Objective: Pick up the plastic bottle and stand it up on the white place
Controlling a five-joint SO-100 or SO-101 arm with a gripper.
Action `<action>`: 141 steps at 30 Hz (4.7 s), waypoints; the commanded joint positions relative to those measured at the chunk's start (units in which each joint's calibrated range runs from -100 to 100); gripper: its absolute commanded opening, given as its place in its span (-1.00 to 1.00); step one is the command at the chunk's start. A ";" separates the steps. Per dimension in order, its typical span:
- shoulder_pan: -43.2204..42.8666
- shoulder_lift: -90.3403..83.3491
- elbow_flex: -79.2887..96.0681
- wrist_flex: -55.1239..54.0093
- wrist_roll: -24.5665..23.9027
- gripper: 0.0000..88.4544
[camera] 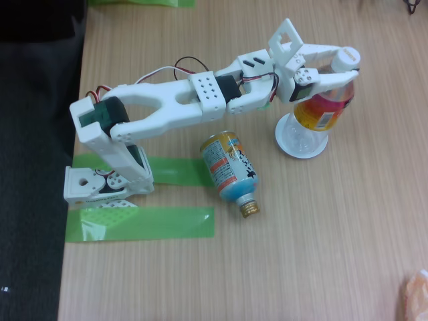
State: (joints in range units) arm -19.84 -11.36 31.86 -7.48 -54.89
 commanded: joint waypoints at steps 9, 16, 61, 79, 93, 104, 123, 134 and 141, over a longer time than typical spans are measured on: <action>-0.46 -0.94 -4.83 -0.59 0.13 -0.82; -0.46 -0.94 -5.47 -0.59 0.13 -0.82; -1.57 -0.77 -0.85 -0.59 0.13 -0.63; -1.50 -0.69 -0.76 -0.51 0.13 -0.45; -1.87 -0.94 -0.76 -0.51 0.18 -0.45; -2.16 -6.65 3.77 -0.42 0.18 -0.45; -1.65 -21.94 19.52 -0.42 0.18 -0.45; 1.32 -38.66 29.48 -0.42 0.23 -0.45; 6.58 -52.69 35.28 -0.42 13.51 -0.45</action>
State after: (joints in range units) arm -15.43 -58.16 66.20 -7.48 -48.26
